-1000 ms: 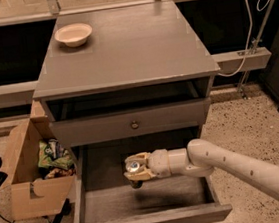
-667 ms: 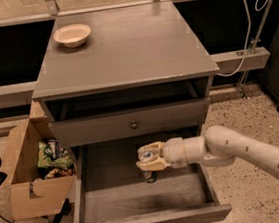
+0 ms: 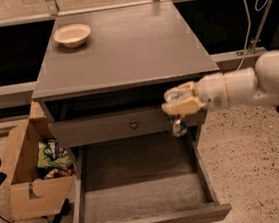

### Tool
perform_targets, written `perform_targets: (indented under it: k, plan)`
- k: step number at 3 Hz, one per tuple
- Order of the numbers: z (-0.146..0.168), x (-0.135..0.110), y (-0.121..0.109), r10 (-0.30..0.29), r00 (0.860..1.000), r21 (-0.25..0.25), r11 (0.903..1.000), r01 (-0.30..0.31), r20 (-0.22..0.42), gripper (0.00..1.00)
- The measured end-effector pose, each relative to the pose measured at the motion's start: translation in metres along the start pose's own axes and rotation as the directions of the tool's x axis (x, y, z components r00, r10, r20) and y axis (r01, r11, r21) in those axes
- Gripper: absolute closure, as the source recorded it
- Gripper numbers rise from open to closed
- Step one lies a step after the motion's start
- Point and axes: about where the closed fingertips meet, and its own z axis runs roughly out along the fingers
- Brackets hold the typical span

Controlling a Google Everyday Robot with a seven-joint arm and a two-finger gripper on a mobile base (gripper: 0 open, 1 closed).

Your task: Pick redbull can from middle drawer and place on counter

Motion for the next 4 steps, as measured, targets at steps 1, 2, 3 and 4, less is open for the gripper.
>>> perform_targets:
  k: [1,2,3,4]
  plan:
    - [-0.040,-0.090,-0.024,-0.013,1.000,0.058,0.9983,0.011,0.027,1.00]
    - [-0.052,-0.175,-0.053,-0.040,0.995,0.133,0.9907,0.028,0.088,1.00]
    - [-0.038,-0.218,-0.091,-0.060,0.988,0.210,0.9772,0.029,0.143,1.00]
    - [0.001,-0.216,-0.141,-0.059,0.985,0.255,0.9668,0.017,0.161,1.00]
